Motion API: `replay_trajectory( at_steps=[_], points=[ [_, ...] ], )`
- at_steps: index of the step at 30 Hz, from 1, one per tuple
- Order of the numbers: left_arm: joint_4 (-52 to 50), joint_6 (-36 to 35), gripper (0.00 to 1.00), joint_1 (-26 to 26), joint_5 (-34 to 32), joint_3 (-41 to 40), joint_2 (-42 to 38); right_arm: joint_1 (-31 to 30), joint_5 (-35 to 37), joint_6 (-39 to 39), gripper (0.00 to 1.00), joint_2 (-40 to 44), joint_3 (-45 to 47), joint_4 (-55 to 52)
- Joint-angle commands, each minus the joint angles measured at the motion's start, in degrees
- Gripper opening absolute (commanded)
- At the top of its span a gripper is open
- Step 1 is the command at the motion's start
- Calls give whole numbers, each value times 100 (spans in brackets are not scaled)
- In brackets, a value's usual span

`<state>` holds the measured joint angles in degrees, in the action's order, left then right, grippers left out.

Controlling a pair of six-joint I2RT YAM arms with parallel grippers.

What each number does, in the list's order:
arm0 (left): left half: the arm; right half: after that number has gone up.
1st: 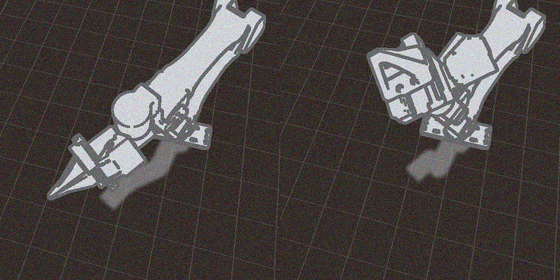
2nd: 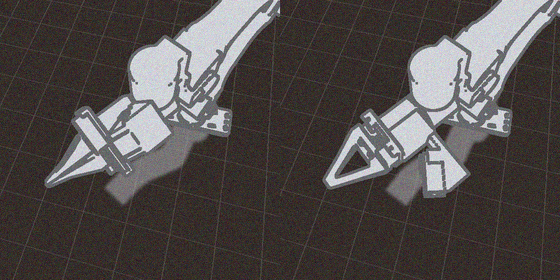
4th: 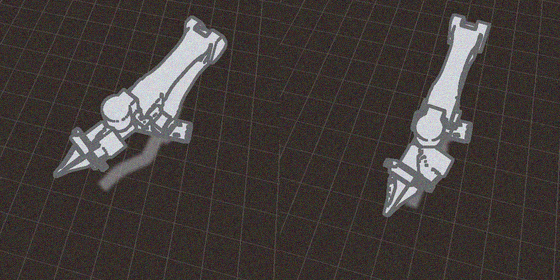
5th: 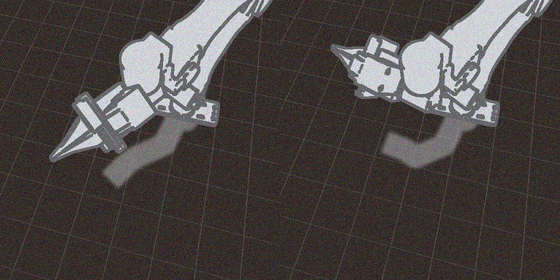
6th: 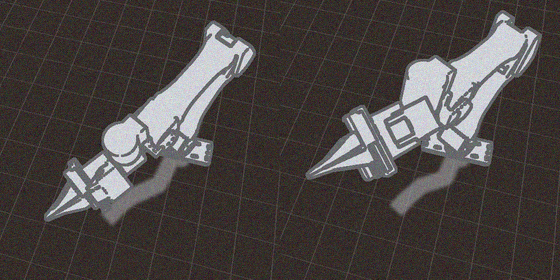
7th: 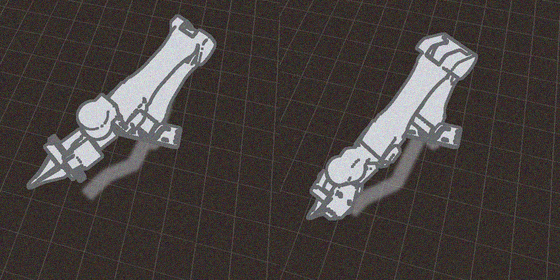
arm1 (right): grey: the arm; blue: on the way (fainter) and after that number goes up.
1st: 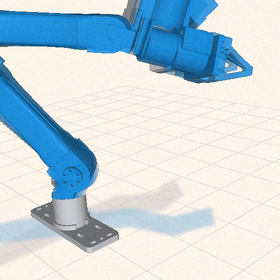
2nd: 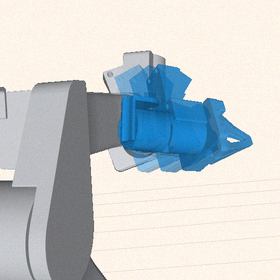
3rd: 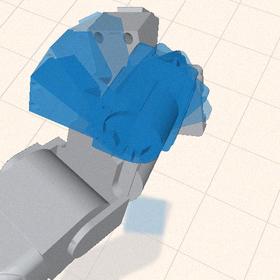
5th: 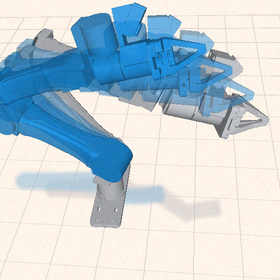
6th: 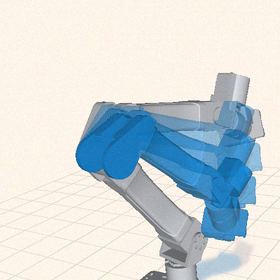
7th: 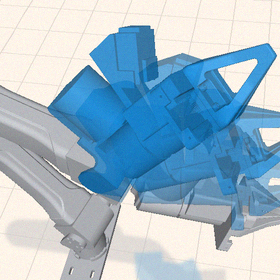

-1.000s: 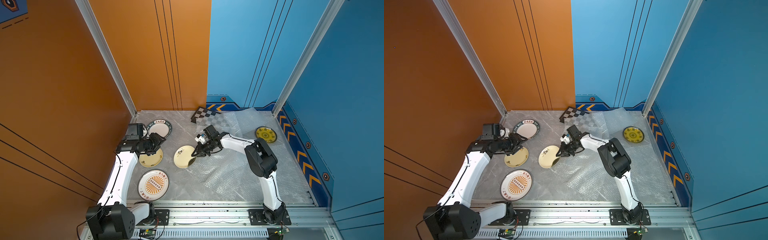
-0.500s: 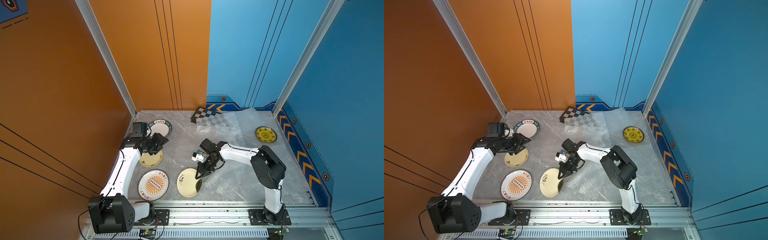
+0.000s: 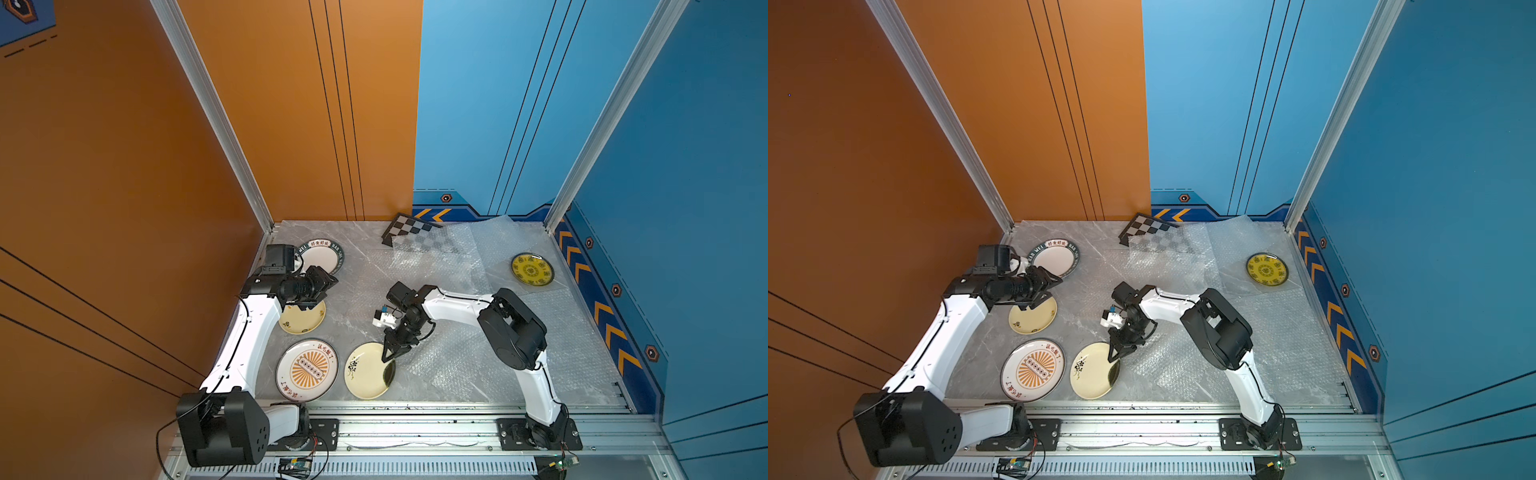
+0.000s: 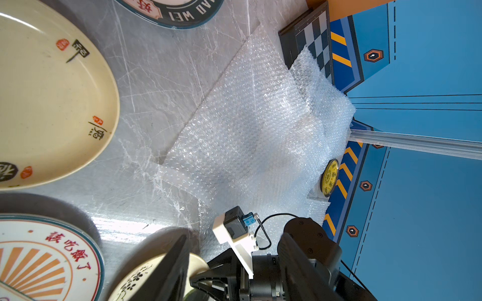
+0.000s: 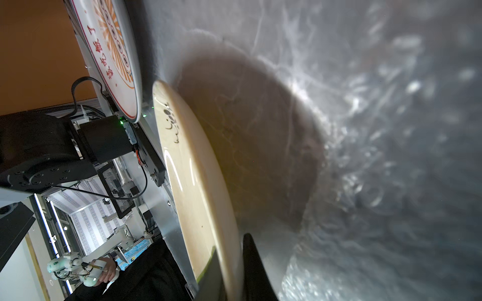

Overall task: Unpack dinner plates from bubble wrap
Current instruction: Place the plate at the center of the board.

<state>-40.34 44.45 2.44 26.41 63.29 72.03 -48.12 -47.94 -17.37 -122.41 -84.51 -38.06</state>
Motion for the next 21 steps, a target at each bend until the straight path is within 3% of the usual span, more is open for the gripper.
replay_trajectory(
  at_steps=[1, 12, 21],
  points=[
    [-51, -103, 57, -42, 114, -8, -16, -25, 107, -2, 15, -189, -348, -131],
    [-51, -100, 57, -33, 87, 34, 38, 37, 409, -138, 49, -97, -531, -140],
    [-20, -107, 57, -22, 73, 116, 108, 283, 693, -327, 57, 230, -672, -157]
  ],
)
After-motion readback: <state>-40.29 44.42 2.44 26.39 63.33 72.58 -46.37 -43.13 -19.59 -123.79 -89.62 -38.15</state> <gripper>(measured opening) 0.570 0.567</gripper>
